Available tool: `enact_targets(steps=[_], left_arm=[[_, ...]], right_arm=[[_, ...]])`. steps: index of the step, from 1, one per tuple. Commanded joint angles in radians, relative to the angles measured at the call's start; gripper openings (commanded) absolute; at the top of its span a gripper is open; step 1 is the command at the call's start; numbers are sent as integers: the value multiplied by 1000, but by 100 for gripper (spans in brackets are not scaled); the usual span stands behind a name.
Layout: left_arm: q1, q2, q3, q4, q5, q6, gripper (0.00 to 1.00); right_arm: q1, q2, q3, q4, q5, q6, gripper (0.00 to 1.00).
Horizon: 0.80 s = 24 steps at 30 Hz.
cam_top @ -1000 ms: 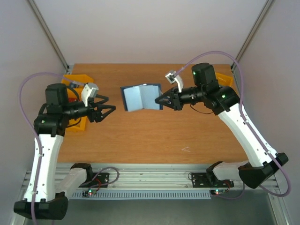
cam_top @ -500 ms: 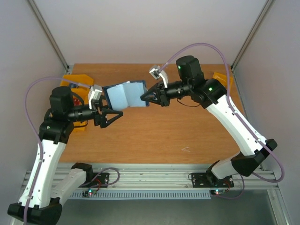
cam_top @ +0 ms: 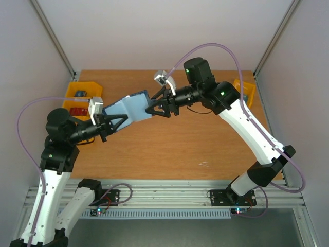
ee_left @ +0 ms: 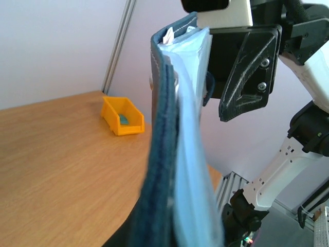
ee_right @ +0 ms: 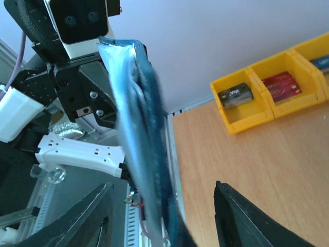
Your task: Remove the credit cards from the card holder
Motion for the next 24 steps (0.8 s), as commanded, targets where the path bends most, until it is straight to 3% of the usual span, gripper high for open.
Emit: enact_targets(steps=[1,17,24], left_arm=[[-3,-37,-41,217,-16,-83,0],[-3,-55,-83,281,103,-1,0],[-3,-53,-78,280,88,21,0]], right_arm=[[3,-81,-56,133,14,43,56],[70,-92,-102,234,230,119,45],[143,-68,-89,229,250,82,57]])
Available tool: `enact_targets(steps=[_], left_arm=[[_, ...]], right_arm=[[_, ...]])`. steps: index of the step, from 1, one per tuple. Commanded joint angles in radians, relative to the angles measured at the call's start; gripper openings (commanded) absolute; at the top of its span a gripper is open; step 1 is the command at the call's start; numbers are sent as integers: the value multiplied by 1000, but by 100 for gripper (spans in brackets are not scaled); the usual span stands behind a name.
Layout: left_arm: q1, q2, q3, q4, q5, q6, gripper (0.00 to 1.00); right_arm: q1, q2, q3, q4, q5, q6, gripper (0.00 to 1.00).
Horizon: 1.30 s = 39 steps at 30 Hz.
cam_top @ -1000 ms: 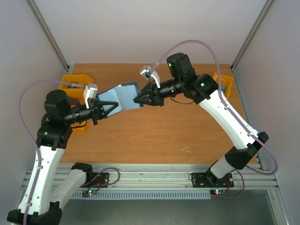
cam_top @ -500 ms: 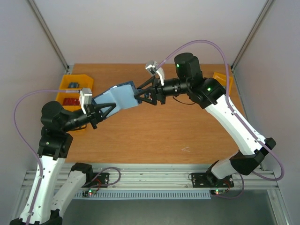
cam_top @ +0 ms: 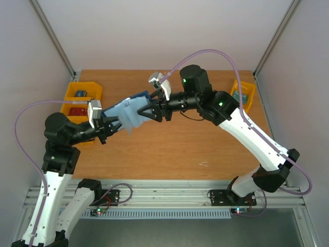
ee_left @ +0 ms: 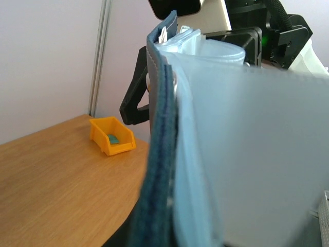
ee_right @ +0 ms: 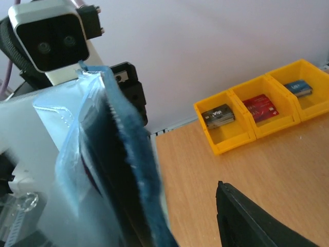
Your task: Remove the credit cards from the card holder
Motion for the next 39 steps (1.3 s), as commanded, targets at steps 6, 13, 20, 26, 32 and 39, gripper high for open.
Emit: enact_targets(steps=[6,13,20,26,32,39], left_arm=[[-3,-6,-21,117,-6,-46,0],[-3,-8,-25,130,-14,-74,0],[-3,-20,-40,164,19,-75,0],[-3,-21,-38,162,22,-68,0],[-3,-22,-37,161,23,-65,0],[-3,-19,-39,159,28,-53,0]], right_arm=[[88,35,51,-7,49,-60,66],[71,-44,24,-23,65,-100,74],[-25,-94,-3,-51,57,-76,74],[-25,-55,17,-52,27,-55,67],[-24,-30,21,-46,36,-32,52],[39,34,53,-27,-21,-47,37]])
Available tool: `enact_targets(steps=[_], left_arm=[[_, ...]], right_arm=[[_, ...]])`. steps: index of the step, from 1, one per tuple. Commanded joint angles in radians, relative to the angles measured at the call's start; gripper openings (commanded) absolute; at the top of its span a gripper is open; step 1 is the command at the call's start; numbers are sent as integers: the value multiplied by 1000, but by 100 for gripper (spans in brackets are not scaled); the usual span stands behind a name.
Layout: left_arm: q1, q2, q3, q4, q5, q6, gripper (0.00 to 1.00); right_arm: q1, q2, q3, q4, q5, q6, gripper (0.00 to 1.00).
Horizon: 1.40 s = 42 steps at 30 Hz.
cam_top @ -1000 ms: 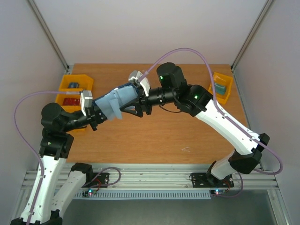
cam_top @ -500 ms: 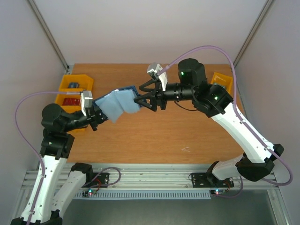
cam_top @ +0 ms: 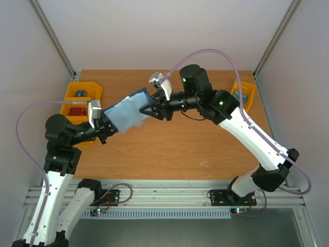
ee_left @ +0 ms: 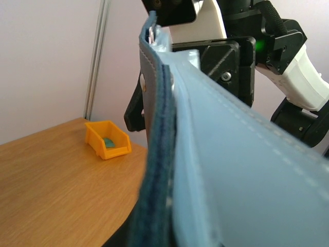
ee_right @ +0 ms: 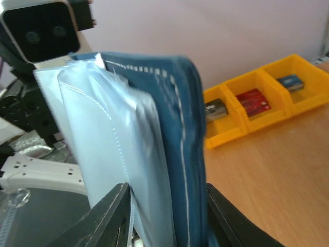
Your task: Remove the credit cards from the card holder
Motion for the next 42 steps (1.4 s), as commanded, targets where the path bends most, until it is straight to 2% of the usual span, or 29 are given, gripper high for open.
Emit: enact_targets(steps=[1,5,6,11,12,13,14,16,18,21,29,37,42], left_arm=[[-3,-12,-2,76,23,11,0],[-3,-12,-4,67,20,15,0],[-3,-12,-6,67,19,15,0],[-3,-9,-4,51,0,17,0],[-3,-8,-1,34,-13,23,8],[-3,-9,3,3,-24,30,22],[-3,-10,8,-24,-30,46,42],[-3,-15,20,-75,-34,86,67],[-3,-19,30,-124,-36,137,83],[-3,-19,37,-151,-39,179,97],[-3,34,65,-115,-136,87,99],[-8,46,61,-113,-112,96,99],[-8,35,61,-102,-16,95,99]], right_arm=[[48,39,48,29,-76,-14,37],[55,51,57,57,-136,-7,37],[56,53,59,57,-141,-6,35],[56,45,58,54,-134,-1,2],[56,43,57,51,-110,4,1],[54,41,59,43,-80,6,1],[52,41,62,32,-53,8,1],[48,41,71,5,2,12,1],[47,43,77,-15,41,15,1],[50,51,94,-38,73,24,1],[145,100,178,-105,250,-33,1],[190,170,293,-225,407,-79,1],[189,172,301,-236,565,-66,1]])
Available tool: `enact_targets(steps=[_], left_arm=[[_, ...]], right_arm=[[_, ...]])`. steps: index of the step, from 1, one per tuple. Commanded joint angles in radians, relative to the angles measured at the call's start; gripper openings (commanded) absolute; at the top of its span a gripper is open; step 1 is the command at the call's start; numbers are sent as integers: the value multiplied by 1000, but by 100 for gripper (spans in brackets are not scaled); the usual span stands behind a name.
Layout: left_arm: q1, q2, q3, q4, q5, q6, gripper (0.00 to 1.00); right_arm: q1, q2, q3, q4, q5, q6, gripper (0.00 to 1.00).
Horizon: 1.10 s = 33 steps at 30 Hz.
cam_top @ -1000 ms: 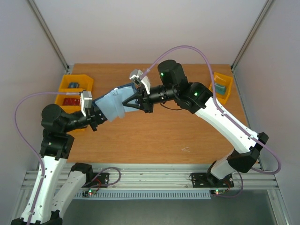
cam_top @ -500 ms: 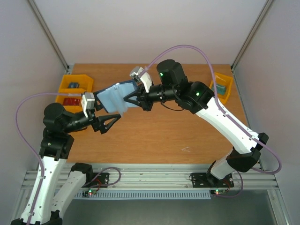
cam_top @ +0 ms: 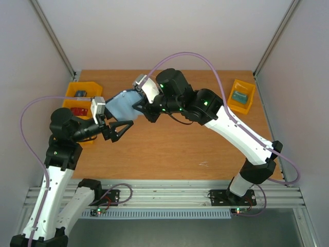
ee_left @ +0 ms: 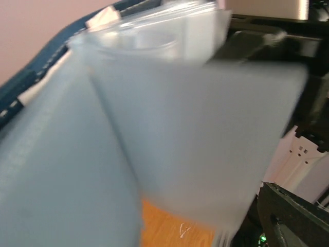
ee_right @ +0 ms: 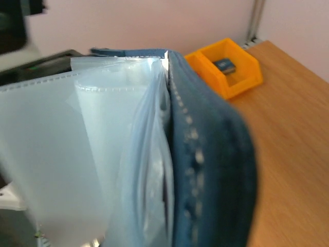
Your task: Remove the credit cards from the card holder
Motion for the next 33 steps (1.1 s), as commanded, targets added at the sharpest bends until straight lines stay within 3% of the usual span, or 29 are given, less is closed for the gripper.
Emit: enact_targets(steps=[1,5,9,11,16,20,24,33], left_arm=[[-6,-20,20,42,81,-4,99],[-6,-38,4,52,57,-9,99],[-6,-11,8,10,-65,-31,99],[-6,9,17,-28,-123,-22,93],[-5,27,31,-70,-158,8,54],[-6,17,30,-71,-129,12,3],[-6,-11,21,-71,-101,16,0],[-6,-28,15,-42,-34,16,0]], right_arm=[[8,9,48,-60,185,-16,1],[8,69,136,-158,208,-23,1],[10,42,98,-94,42,-39,1],[10,22,66,-61,-23,-50,1],[10,-6,28,-39,-169,-76,1],[-8,-37,-5,-24,-204,-77,7],[-91,-96,-78,-1,-202,-30,31],[-142,-122,-100,-37,-256,-37,47]])
